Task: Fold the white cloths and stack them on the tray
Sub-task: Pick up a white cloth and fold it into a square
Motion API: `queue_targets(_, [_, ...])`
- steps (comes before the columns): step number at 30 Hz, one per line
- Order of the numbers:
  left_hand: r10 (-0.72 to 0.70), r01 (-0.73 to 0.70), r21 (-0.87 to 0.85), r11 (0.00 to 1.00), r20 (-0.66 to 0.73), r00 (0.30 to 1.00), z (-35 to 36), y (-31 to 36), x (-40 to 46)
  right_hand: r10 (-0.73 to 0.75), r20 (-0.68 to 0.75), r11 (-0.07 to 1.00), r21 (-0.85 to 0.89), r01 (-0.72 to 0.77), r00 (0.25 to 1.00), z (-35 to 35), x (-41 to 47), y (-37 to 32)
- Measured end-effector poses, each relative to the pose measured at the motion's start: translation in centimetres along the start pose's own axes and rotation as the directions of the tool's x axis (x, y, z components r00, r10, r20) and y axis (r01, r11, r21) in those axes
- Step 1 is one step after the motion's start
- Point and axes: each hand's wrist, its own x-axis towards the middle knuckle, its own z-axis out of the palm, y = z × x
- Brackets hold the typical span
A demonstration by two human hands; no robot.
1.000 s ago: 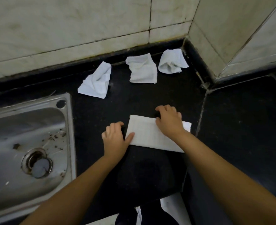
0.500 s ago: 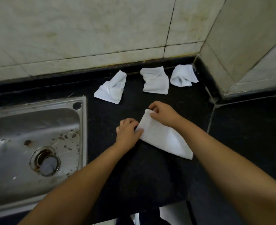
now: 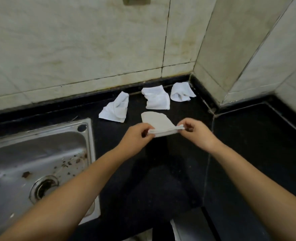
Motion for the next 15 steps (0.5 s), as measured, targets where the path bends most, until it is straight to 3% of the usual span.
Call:
queue_targets(4, [-0.058, 0.040, 0.070, 0.997, 0.272, 0.960, 4.0, -4.0, -5.0, 0.175, 0.218, 0.984, -0.068, -0.164, 0.960, 4.0, -5.3, 4.3])
queue_targets(7, [-0.099, 0.087, 0.048, 0.995, 0.354, 0.930, 5.0, -5.4, -6.1, 0.241, 0.315, 0.970, -0.059, -0.234, 0.918, 5.0, -6.2, 5.6])
queue_targets(11, [-0.197, 0.213, -0.049, 0.976, 0.222, 0.955, 4.5, -5.4, -2.9, 0.232, 0.223, 0.969, 0.036, -0.245, 0.947, 4.2, -2.5, 5.6])
queue_targets(15, [-0.276, 0.277, -0.001, 0.961, 0.053, 0.960, 4.1, -5.6, 2.3, 0.277, 0.091, 0.958, 0.043, -0.282, 0.956, 4.7, 2.8, 5.7])
